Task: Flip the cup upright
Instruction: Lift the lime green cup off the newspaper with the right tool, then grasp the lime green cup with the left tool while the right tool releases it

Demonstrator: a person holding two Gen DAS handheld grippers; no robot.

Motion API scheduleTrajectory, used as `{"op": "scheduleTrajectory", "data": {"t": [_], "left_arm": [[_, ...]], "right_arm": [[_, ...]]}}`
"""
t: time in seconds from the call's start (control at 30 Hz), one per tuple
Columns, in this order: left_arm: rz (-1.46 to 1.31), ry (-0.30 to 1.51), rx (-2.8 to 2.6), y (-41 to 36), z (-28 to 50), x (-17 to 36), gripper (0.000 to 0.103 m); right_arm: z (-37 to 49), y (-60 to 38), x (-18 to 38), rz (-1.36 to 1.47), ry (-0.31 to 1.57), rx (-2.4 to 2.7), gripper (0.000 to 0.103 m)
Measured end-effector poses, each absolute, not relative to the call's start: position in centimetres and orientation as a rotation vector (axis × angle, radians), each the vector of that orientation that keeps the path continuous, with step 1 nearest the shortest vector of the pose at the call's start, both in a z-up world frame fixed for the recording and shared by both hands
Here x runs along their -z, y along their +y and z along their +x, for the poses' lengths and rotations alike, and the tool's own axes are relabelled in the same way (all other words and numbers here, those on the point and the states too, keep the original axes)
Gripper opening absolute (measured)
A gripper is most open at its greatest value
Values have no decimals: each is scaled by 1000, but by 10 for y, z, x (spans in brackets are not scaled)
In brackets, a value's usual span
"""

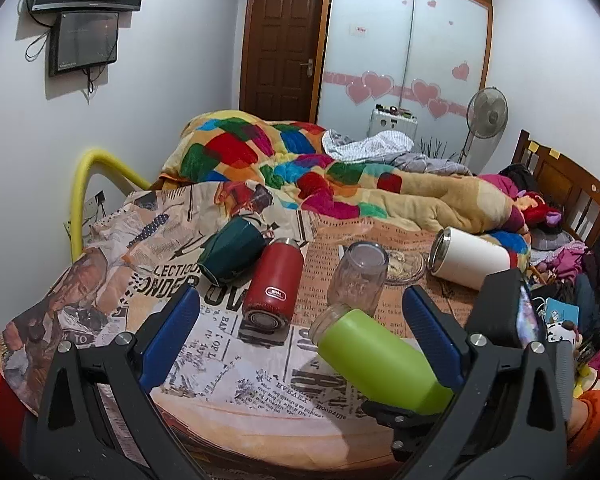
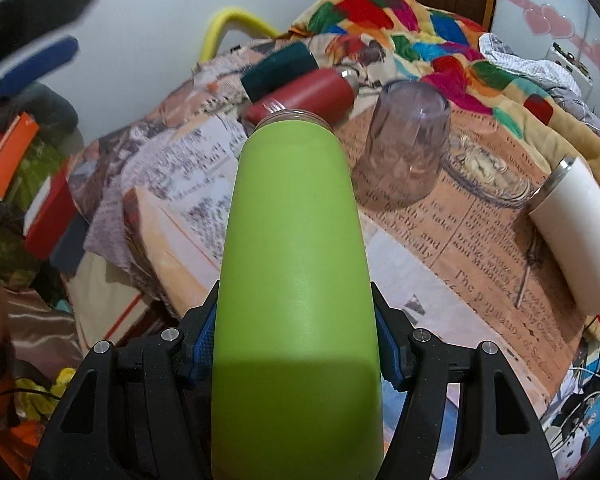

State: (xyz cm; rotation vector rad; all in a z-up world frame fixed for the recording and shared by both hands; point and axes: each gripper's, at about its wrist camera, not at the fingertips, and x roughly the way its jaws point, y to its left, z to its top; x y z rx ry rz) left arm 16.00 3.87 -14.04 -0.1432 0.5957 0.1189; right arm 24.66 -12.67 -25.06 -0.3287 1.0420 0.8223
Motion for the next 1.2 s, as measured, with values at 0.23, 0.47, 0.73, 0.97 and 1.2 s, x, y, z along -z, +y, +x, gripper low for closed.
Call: {"op": "scheduleTrajectory", "data": {"t": [0.23,0.47,0.73,0.97,1.2], "left_arm": [[-138,632,-112,37,168,154,102],[-148,669,-115,38,169,162,102],[-249,742,-85,48,169,168,98],[-409,932,-14,50,188,201,89],[-668,1137,13,43,204,259,72]], "right_arm": [[254,-123,269,-355,1069,-790,62],[254,-122,275,-379,1069,-786,62],[251,-129,264,-357,1076,-780,62],[236,-156,234,-314,1003,-750,62],[218,-195,211,-296,896,-650,62]]}}
